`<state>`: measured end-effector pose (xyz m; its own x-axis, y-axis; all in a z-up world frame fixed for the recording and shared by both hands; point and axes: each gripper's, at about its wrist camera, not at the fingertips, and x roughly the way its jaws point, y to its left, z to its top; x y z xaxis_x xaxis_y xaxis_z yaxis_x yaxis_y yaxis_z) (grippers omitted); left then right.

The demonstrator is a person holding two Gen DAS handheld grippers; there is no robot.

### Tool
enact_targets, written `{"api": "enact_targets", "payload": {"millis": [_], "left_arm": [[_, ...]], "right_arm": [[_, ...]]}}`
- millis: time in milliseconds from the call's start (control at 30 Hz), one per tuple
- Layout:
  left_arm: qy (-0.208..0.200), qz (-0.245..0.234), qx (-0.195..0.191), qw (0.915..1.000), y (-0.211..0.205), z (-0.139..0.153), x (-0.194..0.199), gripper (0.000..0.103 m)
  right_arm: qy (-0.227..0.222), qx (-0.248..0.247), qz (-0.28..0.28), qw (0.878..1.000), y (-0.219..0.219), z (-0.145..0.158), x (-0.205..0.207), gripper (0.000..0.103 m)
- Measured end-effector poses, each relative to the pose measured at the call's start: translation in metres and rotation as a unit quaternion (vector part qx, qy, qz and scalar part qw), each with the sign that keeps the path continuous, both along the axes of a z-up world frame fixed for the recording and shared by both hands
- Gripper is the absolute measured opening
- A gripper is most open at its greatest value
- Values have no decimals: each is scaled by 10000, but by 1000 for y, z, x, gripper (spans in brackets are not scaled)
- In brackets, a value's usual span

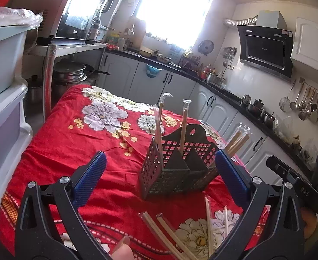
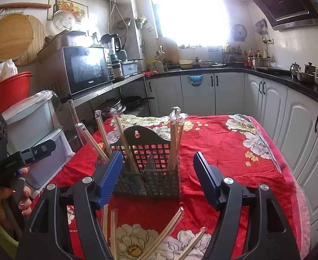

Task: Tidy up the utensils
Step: 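Open both tools and withdraw them from the caddy toward the chopstick pile, then close the left tool on a wrapped chopstick while the right tool grasps another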

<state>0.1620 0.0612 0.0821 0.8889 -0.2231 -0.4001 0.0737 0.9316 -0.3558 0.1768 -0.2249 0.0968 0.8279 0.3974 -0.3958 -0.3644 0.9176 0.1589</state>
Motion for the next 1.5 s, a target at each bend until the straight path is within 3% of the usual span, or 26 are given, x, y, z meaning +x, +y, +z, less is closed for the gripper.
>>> {"api": "enact_targets", "payload": {"millis": [933, 1500], "left_arm": [[441, -123, 183, 9988, -9, -41, -21, 92], [1097, -439, 309, 9925, -31, -84, -13, 92]], "right_arm": [[619, -146, 92, 9979, 2, -50, -24, 67], [1180, -290, 60, 9926, -1, -92, -16, 67]]}}
